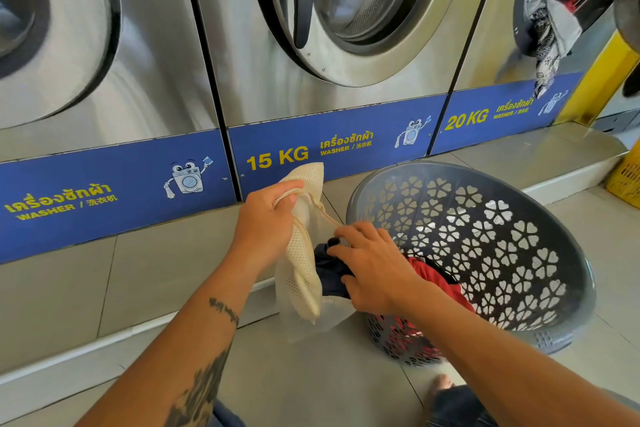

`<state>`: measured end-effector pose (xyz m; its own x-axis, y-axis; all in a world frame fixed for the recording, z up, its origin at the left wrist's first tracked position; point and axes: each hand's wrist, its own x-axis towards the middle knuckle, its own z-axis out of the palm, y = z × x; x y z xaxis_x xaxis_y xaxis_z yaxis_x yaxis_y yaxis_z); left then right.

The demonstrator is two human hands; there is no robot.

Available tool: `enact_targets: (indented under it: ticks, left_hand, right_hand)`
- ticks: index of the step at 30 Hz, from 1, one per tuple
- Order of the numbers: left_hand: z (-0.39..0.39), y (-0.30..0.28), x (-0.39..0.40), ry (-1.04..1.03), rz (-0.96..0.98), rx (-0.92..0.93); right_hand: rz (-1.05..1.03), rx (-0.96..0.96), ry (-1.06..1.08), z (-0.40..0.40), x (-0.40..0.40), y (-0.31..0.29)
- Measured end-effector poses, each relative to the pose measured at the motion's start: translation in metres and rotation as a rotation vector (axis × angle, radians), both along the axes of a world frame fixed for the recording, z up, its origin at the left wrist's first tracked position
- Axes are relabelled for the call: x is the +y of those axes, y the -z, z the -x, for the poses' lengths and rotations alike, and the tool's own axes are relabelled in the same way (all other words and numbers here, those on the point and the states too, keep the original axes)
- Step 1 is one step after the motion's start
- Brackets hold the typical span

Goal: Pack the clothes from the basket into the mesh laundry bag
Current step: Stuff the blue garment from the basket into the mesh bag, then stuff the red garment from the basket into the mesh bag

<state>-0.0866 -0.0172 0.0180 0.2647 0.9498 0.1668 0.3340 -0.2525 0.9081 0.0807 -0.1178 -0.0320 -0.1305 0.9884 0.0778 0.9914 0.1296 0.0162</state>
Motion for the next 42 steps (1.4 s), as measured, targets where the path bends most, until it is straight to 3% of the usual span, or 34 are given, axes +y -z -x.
enact_targets:
  ticks: [6,9,12,14,17,22,26,31,36,42]
  left_hand:
    - [0.0,0.002,-0.001,0.016,0.008,-0.015]
    - [-0.004,0.012,-0.003,0.042,0.052,0.031]
    - [-0.013,0.032,-0.012,0.105,0.094,0.189]
    - [-0.019,0.048,-0.017,0.141,0.119,0.3]
    - [-0.025,0.064,-0.02,0.163,0.179,0.384]
    - [-0.035,0.067,-0.012,0.169,0.182,0.396]
    - [-0.047,0.059,-0.009,0.144,0.153,0.352]
    - [-0.062,0.06,-0.007,0.136,0.139,0.348]
    - [-0.063,0.07,0.004,0.156,0.117,0.402]
    - [-0.059,0.062,0.013,0.13,0.102,0.406]
  right_hand:
    - [0.036,0.077,0.004,-0.01,-0.002,0.002]
    - [0.05,0.32,0.06,-0.026,-0.001,-0.001]
    - [0.047,0.658,0.207,-0.043,-0.001,-0.002]
    - [0.007,0.734,0.302,-0.057,0.0,0.004]
    - [0.132,0.643,0.424,-0.087,-0.003,0.024]
    - [0.757,0.363,0.592,-0.126,-0.013,0.073]
    - [0.974,0.255,0.541,-0.131,0.021,0.089]
    - [0.899,-0.028,0.401,-0.134,0.067,0.112]
    - [0.993,-0.165,0.399,-0.145,0.071,0.154]
    - [0.749,-0.285,0.211,-0.144,0.061,0.167]
